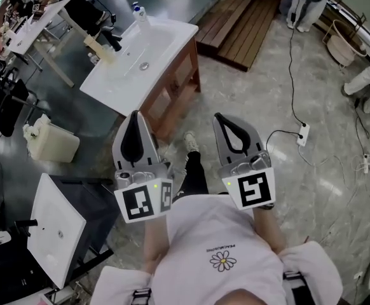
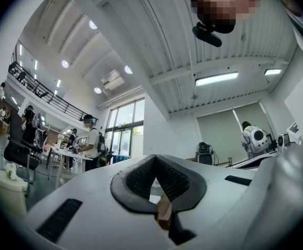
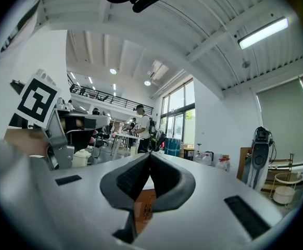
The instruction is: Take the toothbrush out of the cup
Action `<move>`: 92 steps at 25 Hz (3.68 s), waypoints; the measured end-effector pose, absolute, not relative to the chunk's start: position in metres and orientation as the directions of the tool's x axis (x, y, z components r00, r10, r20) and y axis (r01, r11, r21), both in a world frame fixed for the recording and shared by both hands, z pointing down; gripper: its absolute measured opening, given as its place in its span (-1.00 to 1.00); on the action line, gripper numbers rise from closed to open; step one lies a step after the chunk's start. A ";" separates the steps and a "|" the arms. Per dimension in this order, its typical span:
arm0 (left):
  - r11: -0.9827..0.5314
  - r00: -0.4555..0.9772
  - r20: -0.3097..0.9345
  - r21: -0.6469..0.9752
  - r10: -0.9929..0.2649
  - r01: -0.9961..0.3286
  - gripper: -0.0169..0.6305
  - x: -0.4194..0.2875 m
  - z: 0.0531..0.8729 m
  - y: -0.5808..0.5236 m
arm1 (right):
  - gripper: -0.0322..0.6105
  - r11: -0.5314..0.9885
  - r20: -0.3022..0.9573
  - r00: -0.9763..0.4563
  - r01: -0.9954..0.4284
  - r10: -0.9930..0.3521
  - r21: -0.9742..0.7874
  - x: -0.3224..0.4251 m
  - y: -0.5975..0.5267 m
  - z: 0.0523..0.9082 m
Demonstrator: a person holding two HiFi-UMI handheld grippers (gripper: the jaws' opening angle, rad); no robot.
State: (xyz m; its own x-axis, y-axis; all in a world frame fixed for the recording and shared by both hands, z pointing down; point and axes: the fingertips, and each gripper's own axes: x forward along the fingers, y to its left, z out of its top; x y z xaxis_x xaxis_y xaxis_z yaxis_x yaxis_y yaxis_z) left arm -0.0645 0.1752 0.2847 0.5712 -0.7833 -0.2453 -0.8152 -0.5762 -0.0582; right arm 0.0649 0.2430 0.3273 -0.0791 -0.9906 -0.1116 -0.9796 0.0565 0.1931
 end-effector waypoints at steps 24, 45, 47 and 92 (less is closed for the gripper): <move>-0.520 0.505 -0.314 -0.041 -0.804 -0.853 -0.90 -0.045 0.246 -0.195 | -0.87 0.208 -0.133 -0.256 -0.932 -0.957 0.296 0.065 -0.173 0.272; -0.347 0.333 -0.244 0.016 -0.911 -0.938 -0.90 -0.069 0.263 -0.303 | -0.87 0.377 -0.148 -0.403 -0.910 -0.903 0.175 0.049 -0.309 0.273; -0.323 0.307 -0.248 0.024 -0.919 -0.946 -0.90 -0.071 0.263 -0.306 | -0.86 0.405 -0.149 -0.430 -0.898 -0.890 0.171 0.049 -0.312 0.273; -0.495 0.557 0.238 0.273 -0.796 -0.825 -0.44 -0.160 0.504 -0.478 | -0.86 0.505 0.063 -0.503 -0.840 -0.862 0.200 0.057 -0.315 0.330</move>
State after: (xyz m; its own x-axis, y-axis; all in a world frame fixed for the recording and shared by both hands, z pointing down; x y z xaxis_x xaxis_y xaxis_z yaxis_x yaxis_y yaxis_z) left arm -0.1598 -0.4782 0.5040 0.5570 -0.7957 0.2379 -0.8245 -0.4954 0.2734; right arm 0.0569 -0.3150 0.3295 -0.5033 -0.8618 0.0630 -0.8396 0.5049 0.2002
